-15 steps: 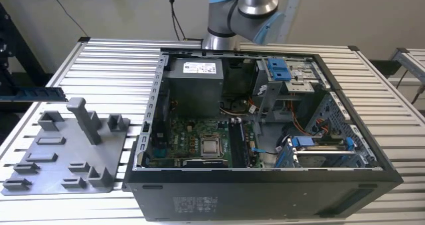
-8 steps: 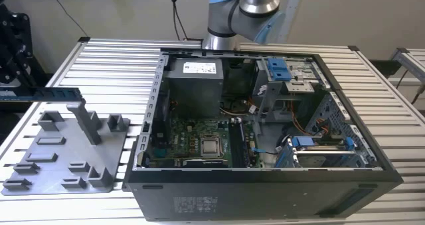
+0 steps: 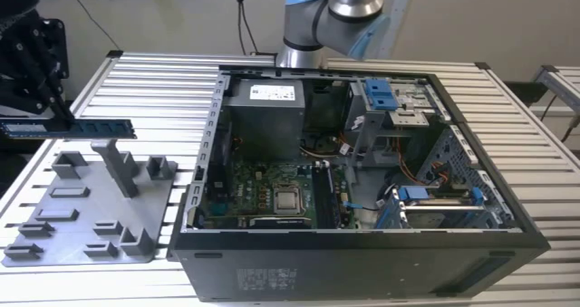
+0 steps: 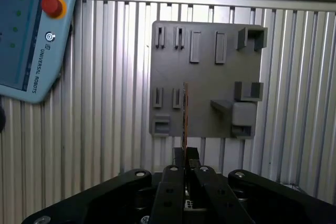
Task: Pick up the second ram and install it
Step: 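Pick up the second ram and move it above second insertion slot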
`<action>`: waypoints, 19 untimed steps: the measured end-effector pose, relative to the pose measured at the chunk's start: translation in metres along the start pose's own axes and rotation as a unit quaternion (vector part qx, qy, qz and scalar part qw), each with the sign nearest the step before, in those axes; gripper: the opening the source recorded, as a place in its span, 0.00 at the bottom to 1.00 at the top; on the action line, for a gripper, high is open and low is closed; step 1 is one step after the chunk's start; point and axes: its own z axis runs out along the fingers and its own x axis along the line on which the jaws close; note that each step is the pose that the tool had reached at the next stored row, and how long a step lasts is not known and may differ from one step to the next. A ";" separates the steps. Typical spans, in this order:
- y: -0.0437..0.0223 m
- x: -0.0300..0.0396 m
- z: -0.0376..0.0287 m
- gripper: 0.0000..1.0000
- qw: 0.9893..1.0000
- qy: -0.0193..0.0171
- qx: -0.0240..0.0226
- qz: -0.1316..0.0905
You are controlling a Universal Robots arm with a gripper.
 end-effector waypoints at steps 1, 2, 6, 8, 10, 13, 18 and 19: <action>-0.0028 0.0002 0.0000 0.14 1.000 0.000 0.000 -0.001; -0.0054 0.0003 0.0000 0.14 1.000 0.000 0.000 -0.001; -0.0155 0.0008 -0.0002 0.14 1.000 0.000 0.000 -0.003; -0.0203 0.0010 -0.0003 0.14 1.000 0.000 0.000 -0.005; -0.0253 0.0013 -0.0004 0.14 1.000 0.000 0.000 -0.006; -0.0319 0.0015 -0.0005 0.14 1.000 0.000 0.000 -0.007; -0.0414 0.0018 -0.0006 0.14 1.000 0.000 0.000 -0.014; -0.0439 0.0020 -0.0007 0.14 1.000 -0.001 0.000 -0.015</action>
